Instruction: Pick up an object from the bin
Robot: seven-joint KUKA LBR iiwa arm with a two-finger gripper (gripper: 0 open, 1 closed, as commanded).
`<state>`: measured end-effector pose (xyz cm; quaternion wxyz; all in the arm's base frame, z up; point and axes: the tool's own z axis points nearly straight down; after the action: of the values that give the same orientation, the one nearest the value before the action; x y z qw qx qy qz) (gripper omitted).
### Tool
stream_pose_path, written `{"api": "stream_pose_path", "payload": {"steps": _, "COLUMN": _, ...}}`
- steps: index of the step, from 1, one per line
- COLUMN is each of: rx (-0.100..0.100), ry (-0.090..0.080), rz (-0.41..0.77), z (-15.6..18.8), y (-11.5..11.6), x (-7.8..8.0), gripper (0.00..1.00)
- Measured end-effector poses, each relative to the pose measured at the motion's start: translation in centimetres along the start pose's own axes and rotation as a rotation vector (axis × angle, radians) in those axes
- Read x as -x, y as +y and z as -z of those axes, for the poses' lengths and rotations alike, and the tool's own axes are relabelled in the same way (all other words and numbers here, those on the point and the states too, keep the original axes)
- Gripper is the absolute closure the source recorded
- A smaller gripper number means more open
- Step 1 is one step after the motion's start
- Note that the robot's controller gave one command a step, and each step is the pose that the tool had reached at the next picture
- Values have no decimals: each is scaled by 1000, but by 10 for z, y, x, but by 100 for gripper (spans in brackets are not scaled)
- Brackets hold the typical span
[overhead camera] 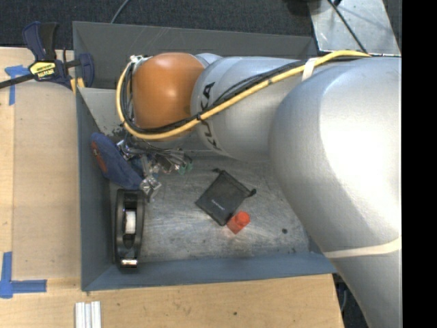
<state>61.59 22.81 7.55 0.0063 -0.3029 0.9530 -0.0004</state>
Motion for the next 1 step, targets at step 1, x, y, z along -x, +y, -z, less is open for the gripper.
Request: {"api": "stream_pose_path", "payload": {"steps": 1, "rx": 2, "ry": 9, "rz": -16, "z": -2, "y": -5, "x": 11, "gripper": 0}}
